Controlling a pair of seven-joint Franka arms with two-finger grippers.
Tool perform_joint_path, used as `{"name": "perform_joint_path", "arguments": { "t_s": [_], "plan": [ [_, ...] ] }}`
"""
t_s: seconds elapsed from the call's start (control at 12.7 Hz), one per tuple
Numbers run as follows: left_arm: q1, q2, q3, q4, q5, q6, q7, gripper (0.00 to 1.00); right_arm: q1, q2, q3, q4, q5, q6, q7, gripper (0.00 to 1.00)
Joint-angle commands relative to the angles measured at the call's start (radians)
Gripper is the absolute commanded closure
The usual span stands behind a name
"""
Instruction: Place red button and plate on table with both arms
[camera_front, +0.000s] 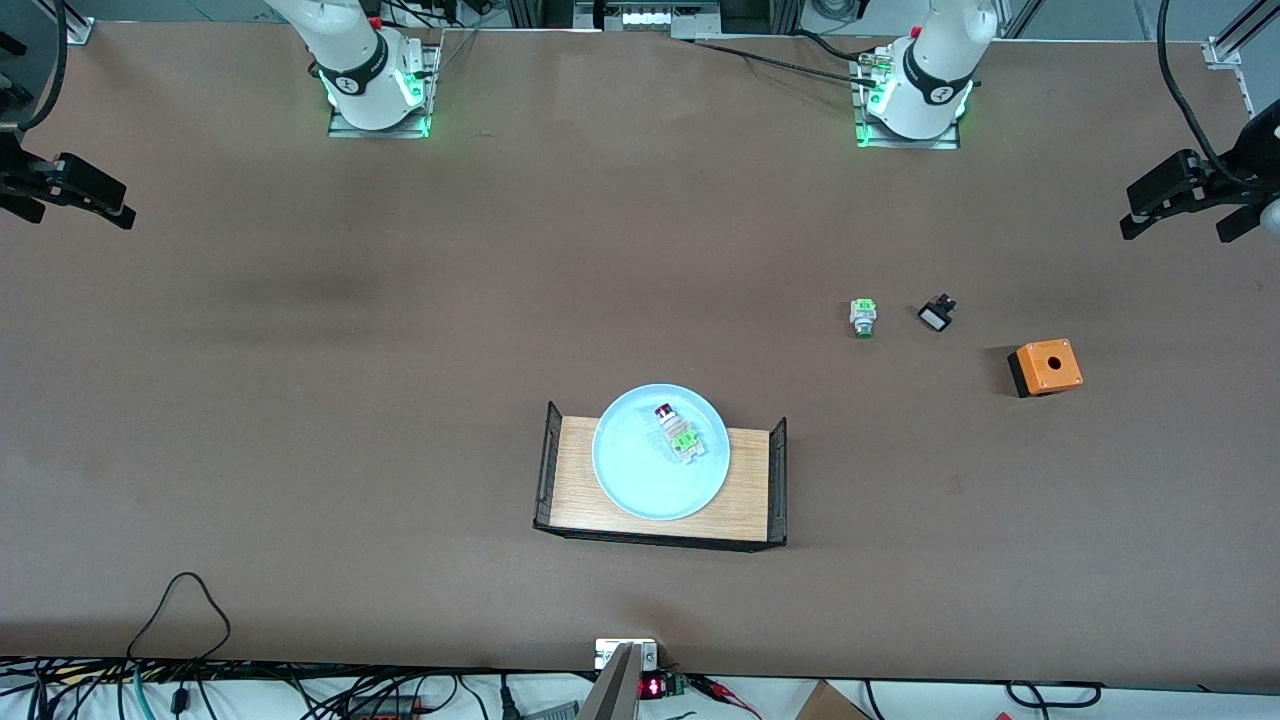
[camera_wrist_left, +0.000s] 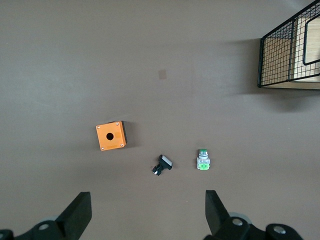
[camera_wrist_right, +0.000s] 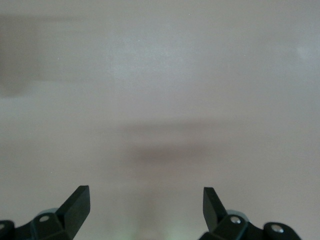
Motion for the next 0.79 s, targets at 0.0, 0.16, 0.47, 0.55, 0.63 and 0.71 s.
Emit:
{"name": "perform_joint_path", "arguments": {
  "t_s": [0.0, 0.16, 0.47, 0.55, 0.63, 0.71],
  "plan": [
    [-0.004, -0.009, 0.009, 0.011, -0.006, -0.014, 0.016, 0.00, -0.007, -0.020, 0.003, 0.001, -0.003, -0.045, -0.016, 0.00],
    [-0.004, -0.009, 0.009, 0.011, -0.008, -0.014, 0.016, 0.00, -0.004, -0.017, 0.006, 0.009, -0.006, -0.044, -0.016, 0.00],
    [-0.004, -0.009, 0.009, 0.012, -0.008, -0.014, 0.017, 0.00, -0.006, -0.014, 0.004, 0.010, -0.005, -0.044, -0.014, 0.00],
    [-0.004, -0.009, 0.009, 0.012, -0.008, -0.014, 0.017, 0.00, -0.007, -0.014, 0.004, 0.010, -0.005, -0.045, -0.014, 0.00],
    [-0.004, -0.009, 0.009, 0.012, -0.008, -0.014, 0.017, 0.00, -0.006, -0.014, 0.004, 0.010, -0.005, -0.045, -0.014, 0.00],
    [-0.004, -0.009, 0.009, 0.012, -0.008, -0.014, 0.017, 0.00, -0.006, -0.014, 0.004, 0.010, -0.005, -0.045, -0.014, 0.00]
  ]
}}
